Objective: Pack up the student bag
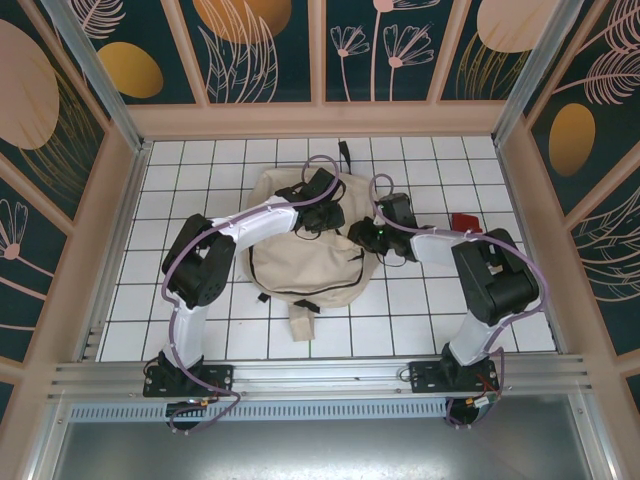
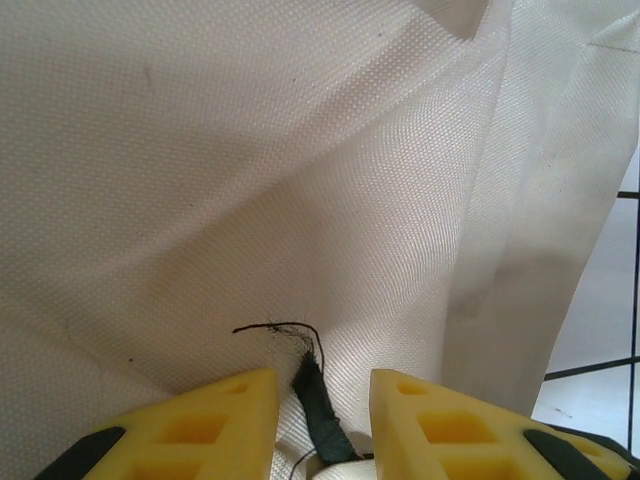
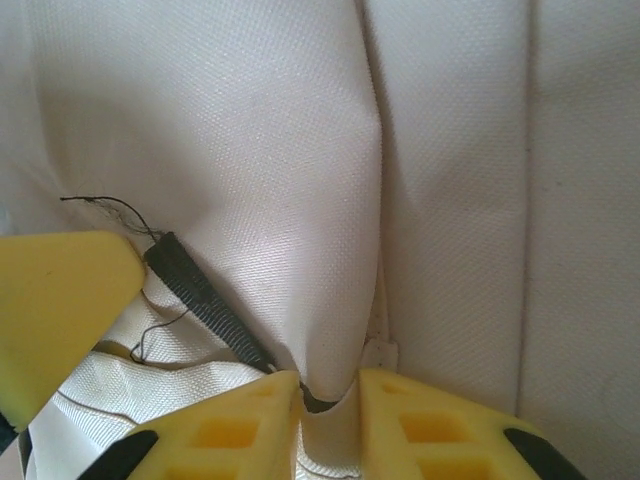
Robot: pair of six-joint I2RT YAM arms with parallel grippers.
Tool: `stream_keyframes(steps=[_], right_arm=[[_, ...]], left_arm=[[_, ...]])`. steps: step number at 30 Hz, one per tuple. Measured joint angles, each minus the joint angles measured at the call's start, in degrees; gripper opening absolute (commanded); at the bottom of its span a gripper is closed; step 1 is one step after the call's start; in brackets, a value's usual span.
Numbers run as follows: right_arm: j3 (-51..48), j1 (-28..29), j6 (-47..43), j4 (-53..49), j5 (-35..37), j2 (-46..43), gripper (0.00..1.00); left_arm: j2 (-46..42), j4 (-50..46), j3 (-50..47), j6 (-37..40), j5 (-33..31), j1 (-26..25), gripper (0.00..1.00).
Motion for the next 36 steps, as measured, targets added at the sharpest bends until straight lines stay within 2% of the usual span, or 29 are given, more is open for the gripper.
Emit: stream_keyframes(steps=[7,16,23,28,34,36], right_arm=[[-0.4,2.5,2.1,4.1,-1.1,2.3,0.14],[-3.0,2.5,3.8,9.4,-1.9,1.7,0.14],[-5.3,1.7,4.6,12.7,-3.1,-0.4,0.06],[-6.1,1.7,5.1,14.6,-3.6,-0.4,0.05],[-6.1,1.7,5.1,15.1,-3.8,-0.4,0.05],[-6.1,1.7,5.1,15.2,-3.8,-0.4,0.05]], left_arm=[[0.7,-4.0,1.8,1.7,-1.7,0.4,0.30],[2.0,-8.4,4.9,7.1,-3.5,0.3,0.28],[4.2,-11.0,8.2,8.7,-3.6,0.3,0.27],[5.9,-13.4,11.0,9.3,-4.0,0.3,0.27],[7.9,-16.8,14.3,10.2,-7.5,-1.0,0.27],[8.6,-17.9,15.4,10.5,-9.0,-1.4,0.22]])
